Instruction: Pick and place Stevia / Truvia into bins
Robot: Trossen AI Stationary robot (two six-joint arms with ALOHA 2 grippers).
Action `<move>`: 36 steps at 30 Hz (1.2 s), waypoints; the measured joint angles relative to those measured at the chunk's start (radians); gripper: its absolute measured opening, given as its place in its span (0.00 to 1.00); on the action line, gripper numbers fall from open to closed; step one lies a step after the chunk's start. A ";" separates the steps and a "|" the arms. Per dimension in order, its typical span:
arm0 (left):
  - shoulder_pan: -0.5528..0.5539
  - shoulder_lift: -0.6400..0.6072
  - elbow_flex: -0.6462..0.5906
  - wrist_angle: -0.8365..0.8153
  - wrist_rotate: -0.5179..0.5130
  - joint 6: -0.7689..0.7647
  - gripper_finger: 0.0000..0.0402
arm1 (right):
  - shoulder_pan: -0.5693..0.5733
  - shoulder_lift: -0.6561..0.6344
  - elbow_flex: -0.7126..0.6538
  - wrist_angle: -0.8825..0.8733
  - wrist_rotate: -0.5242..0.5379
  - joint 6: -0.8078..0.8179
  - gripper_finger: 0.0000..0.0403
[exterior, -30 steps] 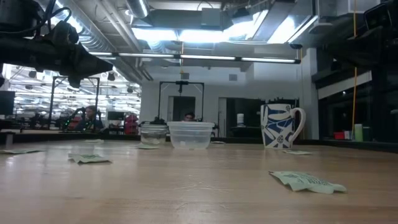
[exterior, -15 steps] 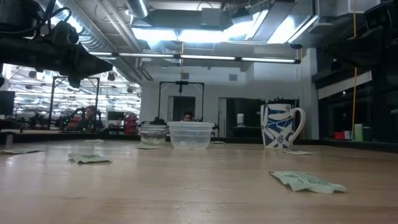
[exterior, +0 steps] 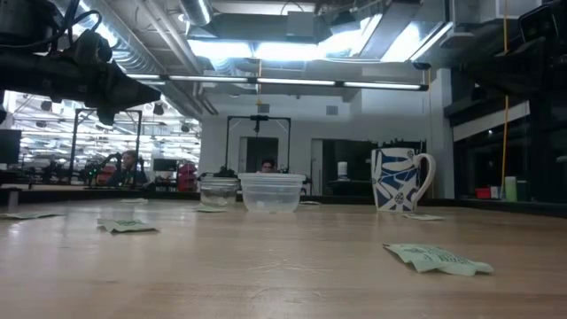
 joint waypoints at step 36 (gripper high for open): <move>0.000 0.000 0.000 0.012 -0.005 0.066 0.02 | -0.010 0.000 0.000 0.089 0.111 -0.243 0.07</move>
